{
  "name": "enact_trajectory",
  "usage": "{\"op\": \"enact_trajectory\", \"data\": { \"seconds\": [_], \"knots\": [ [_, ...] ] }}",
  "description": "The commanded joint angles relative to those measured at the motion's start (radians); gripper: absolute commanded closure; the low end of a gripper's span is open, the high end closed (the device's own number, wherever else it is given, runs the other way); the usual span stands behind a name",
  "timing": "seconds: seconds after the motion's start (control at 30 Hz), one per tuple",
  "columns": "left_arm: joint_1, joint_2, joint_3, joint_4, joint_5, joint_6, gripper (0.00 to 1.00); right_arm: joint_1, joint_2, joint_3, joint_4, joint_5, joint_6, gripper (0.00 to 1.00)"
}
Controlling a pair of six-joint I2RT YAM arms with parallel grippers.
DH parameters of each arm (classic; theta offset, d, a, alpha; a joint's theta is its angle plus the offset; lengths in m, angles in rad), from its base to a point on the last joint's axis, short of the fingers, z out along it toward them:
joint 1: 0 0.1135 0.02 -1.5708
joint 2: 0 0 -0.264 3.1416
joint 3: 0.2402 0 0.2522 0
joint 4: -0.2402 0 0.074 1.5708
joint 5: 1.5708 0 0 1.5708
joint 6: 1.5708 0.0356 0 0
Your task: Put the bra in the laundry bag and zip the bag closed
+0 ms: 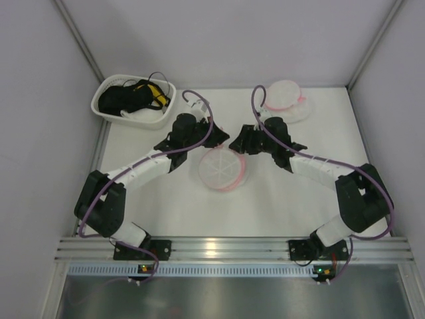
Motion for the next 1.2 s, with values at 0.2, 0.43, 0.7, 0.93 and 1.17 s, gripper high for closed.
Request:
{"op": "enact_trajectory", "data": {
  "seconds": [0.2,0.43,0.7,0.93,1.17],
  "knots": [
    [0.002,-0.008,0.018,0.069,-0.034,-0.008,1.00,0.012,-0.039,0.007,0.053,-0.019,0.208,0.59],
    [0.002,-0.008,0.000,0.077,-0.031,-0.027,1.00,0.011,-0.085,-0.043,0.088,0.015,0.341,0.65],
    [0.002,-0.022,-0.011,0.082,-0.046,-0.023,1.00,0.011,-0.105,-0.036,-0.006,0.032,0.344,0.54],
    [0.002,-0.025,-0.015,0.086,-0.051,-0.031,1.00,0.012,-0.112,-0.049,-0.003,0.012,0.388,0.33],
    [0.000,-0.025,-0.035,0.103,-0.061,-0.063,1.00,0.011,-0.145,-0.089,0.037,0.018,0.416,0.57]
  ]
}}
